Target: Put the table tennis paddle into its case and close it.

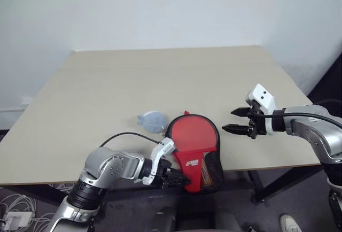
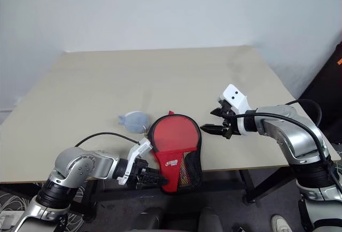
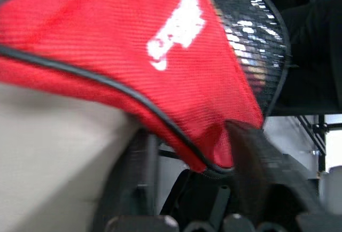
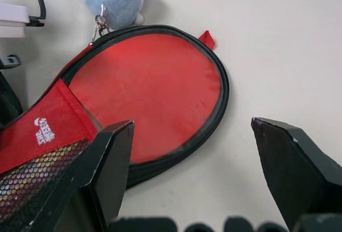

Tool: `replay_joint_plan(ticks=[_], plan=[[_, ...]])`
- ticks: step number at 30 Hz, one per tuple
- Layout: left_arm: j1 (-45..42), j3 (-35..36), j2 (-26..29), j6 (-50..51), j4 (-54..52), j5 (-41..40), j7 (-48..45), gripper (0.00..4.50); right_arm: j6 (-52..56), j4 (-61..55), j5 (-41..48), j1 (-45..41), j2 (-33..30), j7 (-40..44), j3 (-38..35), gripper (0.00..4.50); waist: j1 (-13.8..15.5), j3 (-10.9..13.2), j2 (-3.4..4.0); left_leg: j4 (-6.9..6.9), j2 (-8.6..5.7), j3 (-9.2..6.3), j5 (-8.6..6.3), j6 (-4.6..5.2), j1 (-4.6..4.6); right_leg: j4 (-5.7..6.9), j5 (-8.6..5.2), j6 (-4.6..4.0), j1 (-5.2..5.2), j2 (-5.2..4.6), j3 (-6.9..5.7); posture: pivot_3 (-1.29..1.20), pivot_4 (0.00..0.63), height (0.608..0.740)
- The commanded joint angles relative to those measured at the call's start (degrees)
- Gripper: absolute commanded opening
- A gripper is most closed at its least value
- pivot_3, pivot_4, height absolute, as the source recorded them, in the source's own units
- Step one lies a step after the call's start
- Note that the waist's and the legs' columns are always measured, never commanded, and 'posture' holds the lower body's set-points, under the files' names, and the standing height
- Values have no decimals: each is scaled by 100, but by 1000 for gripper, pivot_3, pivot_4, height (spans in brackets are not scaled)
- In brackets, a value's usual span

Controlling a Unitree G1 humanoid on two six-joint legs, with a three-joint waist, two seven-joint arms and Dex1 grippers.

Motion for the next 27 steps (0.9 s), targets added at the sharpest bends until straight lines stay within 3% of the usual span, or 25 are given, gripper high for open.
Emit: replay_joint_plan(ticks=[1, 5, 7, 14, 19, 23, 27], plan=[[-42, 96, 41, -106, -98, 27, 12, 3373, -35, -117, 59, -154, 36, -2, -85, 3819, 9, 0, 1, 1, 0, 0, 0, 0, 1, 0, 0, 0, 2, 0, 0, 0, 0, 698], [-44, 233, 26, -57, -124, -94, -43, 4454, -40, -115, 58, -158, 61, -10, -66, 3819, 34, -1, 2, 2, -1, 0, 0, 0, 3, 0, 0, 0, 6, -3, -1, 0, 0, 698], [-67, 396, -24, 19, -94, -236, -47, 4454, -39, -121, 59, -154, 69, -5, -63, 3819, 35, -1, 1, 2, -1, 0, 0, 0, 2, 0, 0, 0, 7, -4, -2, 0, 0, 698], [-486, 2162, 3, 485, 606, -1052, -87, 4454, -7, -196, 124, -92, 61, 37, -72, 3819, 21, 1, 0, -1, -1, -5, 3, 5, 0, 3, 0, 1, -6, 10, -5, 0, 0, 698], [-511, 2991, 641, 710, 768, -1567, -517, 4454, -15, -191, 176, -97, 30, 59, -62, 3819, -45, 2, -3, -9, -2, -8, 1, 2, -3, 0, 0, 1, -18, 9, 3, 0, 0, 698], [-181, 3035, 1321, 500, 668, -1652, -1139, 4454, -23, -177, 186, -117, 31, 91, -52, 3819, -45, 4, -2, -8, -1, -5, 0, 0, 2, 2, 0, 0, -15, 8, 4, 0, 0, 698], [477, 2803, 2349, -1264, 711, -733, -2596, 4454, -65, -97, 147, -199, 55, 135, -3, 3819, -47, 5, -2, -12, 0, 3, -11, -18, 0, 2, -2, -6, -22, 9, 6, 0, 0, 698]])
